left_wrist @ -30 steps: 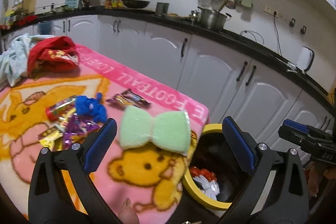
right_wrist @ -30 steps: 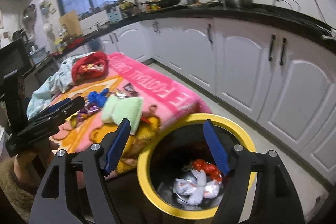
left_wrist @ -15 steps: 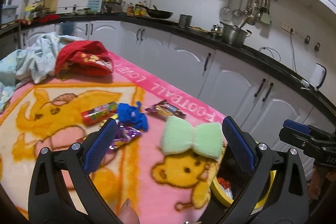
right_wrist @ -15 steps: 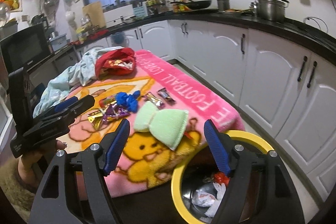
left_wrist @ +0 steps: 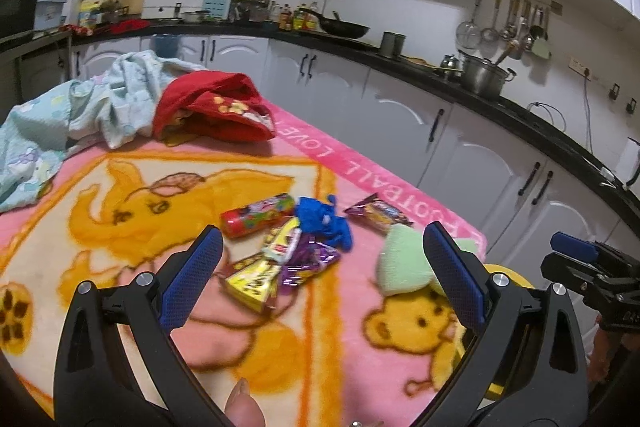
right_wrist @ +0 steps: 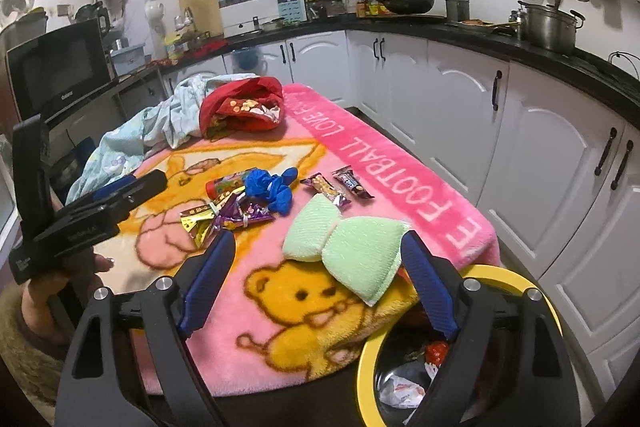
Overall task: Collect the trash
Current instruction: 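Move both tools back over the blanket toward the remaining items, then grasp the yellow snack box with the left tool while the right tool grasps the green sponge bow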
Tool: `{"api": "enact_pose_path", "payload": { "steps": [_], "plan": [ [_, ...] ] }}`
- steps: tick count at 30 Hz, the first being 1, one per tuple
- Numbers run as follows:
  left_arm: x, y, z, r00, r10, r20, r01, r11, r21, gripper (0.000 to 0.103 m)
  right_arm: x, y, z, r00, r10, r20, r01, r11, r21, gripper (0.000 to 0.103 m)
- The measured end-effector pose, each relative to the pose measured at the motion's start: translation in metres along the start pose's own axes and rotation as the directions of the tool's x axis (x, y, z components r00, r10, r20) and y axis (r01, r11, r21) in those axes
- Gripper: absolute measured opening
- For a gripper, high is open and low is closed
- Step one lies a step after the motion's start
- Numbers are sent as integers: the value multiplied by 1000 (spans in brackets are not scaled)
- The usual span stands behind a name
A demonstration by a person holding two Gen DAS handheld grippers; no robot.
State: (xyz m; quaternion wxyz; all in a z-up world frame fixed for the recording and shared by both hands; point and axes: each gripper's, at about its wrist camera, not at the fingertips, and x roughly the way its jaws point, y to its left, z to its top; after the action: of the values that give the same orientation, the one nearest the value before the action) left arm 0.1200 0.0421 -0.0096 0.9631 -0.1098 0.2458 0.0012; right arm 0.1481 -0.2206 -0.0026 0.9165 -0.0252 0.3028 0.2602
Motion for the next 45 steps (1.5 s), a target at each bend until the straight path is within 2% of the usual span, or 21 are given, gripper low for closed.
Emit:
{"api": "enact_pose_path", "payload": {
  "steps": [8, 12, 16, 19, 28, 31, 33, 34, 36, 39, 40, 42, 45],
  "plan": [
    [22, 37, -1, 996, 46, -72, -47, 999, -12, 92, 34, -8, 7, 999, -42, -27, 42, 999, 6, 83],
    [36, 50, -5, 991, 32, -126, -37, 999, -31, 92, 51, -19, 5, 997, -51, -66, 53, 998, 30, 83],
    [57, 59, -11, 979, 5, -205, -13, 999, -36, 92, 66, -30, 1, 993, -66, -100, 72, 996, 56, 83],
    [69, 61, -17, 972, 2, -236, -8, 1000, -25, 92, 78, -40, -2, 989, -65, -133, 75, 994, 75, 83],
    [96, 74, -32, 948, -68, -311, 46, 996, -77, 91, 112, -63, -12, 977, -3, -213, 38, 987, 158, 83],
    [100, 76, -36, 942, -85, -325, 59, 994, -89, 83, 122, -65, -14, 973, 33, -230, 9, 984, 180, 83],
    [100, 77, -37, 941, -86, -326, 60, 994, -88, 81, 127, -65, -17, 970, 42, -241, 4, 983, 185, 82],
    [99, 77, -37, 941, -89, -326, 63, 994, -90, 76, 129, -65, -17, 969, 47, -243, -1, 983, 186, 82],
    [98, 77, -37, 940, -90, -328, 66, 994, -85, 65, 129, -63, -18, 969, 64, -240, -20, 983, 183, 73],
    [98, 77, -39, 938, -99, -334, 75, 994, -82, 56, 125, -59, -17, 971, 62, -230, -24, 986, 162, 62],
    [98, 77, -40, 937, -104, -333, 80, 993, -84, 48, 123, -56, -16, 973, 59, -222, -26, 988, 151, 60],
    [96, 78, -40, 936, -110, -334, 86, 993, -84, 46, 118, -52, -15, 976, 54, -209, -28, 991, 128, 51],
    [93, 77, -42, 935, -115, -335, 94, 993, -77, 45, 109, -45, -13, 981, 50, -189, -31, 994, 100, 44]
  ]
}}
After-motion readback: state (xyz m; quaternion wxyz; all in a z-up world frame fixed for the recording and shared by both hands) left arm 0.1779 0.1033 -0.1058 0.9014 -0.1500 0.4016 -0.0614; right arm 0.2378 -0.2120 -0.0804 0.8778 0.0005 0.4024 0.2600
